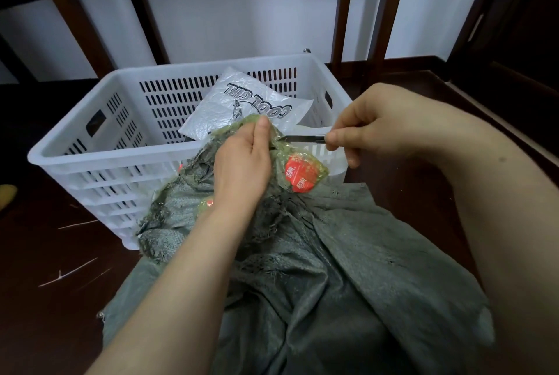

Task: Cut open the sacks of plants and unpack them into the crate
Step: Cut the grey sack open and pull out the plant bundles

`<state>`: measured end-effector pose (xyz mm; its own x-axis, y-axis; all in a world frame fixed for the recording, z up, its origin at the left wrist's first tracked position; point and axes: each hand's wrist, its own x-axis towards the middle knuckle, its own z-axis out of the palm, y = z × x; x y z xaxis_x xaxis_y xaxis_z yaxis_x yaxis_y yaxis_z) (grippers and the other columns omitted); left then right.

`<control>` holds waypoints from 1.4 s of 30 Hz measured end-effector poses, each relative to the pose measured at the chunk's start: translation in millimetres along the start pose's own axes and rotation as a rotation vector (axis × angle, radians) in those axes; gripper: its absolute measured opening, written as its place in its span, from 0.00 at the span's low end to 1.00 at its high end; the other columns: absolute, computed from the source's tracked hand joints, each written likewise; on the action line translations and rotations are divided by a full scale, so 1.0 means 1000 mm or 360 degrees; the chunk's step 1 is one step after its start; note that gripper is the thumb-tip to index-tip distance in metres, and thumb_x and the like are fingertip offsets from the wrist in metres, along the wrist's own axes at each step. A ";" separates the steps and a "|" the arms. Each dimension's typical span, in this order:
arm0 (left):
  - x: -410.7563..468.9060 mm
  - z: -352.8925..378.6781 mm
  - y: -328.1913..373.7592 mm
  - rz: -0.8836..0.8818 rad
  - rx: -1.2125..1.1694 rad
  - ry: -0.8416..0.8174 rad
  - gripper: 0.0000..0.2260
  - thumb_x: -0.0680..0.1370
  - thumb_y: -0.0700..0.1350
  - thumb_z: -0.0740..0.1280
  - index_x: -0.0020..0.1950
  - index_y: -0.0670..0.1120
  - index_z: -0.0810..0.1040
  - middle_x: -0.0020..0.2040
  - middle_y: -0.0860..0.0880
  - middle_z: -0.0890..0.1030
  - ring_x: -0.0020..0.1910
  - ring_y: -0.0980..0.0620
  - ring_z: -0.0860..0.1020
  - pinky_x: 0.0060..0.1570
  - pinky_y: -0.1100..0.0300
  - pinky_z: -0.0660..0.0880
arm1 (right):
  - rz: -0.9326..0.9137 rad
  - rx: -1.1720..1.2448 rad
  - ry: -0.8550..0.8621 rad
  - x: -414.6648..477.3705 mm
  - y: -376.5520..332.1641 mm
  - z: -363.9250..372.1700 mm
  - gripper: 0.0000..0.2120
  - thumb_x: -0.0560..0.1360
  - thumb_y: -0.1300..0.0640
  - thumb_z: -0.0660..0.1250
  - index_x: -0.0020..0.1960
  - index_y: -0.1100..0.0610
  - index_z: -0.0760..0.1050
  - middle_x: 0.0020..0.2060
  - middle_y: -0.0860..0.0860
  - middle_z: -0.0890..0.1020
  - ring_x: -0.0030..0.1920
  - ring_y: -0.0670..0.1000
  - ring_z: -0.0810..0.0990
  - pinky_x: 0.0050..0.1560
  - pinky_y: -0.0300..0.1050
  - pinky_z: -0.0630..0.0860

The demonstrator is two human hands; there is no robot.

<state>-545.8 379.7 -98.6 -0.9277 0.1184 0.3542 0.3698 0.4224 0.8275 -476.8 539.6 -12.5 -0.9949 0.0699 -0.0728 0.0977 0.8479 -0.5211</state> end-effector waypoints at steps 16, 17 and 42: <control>0.001 -0.002 -0.003 0.0201 0.0287 0.0069 0.21 0.81 0.57 0.57 0.30 0.52 0.64 0.26 0.53 0.67 0.30 0.49 0.68 0.31 0.58 0.60 | 0.0037 -0.0721 0.0197 -0.001 -0.031 0.022 0.11 0.77 0.46 0.64 0.53 0.50 0.80 0.40 0.47 0.79 0.46 0.53 0.77 0.41 0.47 0.71; 0.001 -0.001 -0.003 0.0202 0.0294 0.0073 0.20 0.80 0.57 0.58 0.30 0.51 0.65 0.26 0.52 0.68 0.32 0.48 0.68 0.32 0.58 0.61 | 0.0023 -0.0774 0.0228 0.001 -0.033 0.026 0.10 0.78 0.47 0.64 0.53 0.50 0.79 0.40 0.48 0.77 0.44 0.53 0.76 0.40 0.47 0.70; 0.002 -0.015 -0.017 0.0125 0.0394 0.0108 0.15 0.79 0.56 0.61 0.41 0.48 0.80 0.33 0.48 0.76 0.41 0.42 0.77 0.38 0.56 0.70 | 0.0033 -0.0794 0.0185 0.012 -0.044 0.062 0.05 0.80 0.55 0.59 0.45 0.49 0.68 0.32 0.47 0.65 0.39 0.52 0.67 0.28 0.41 0.57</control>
<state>-552.9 359.2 -106.0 -0.8879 0.1025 0.4484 0.4090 0.6221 0.6677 -491.3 470.5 -43.0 -0.9919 0.1234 0.0310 0.1218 0.9913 -0.0492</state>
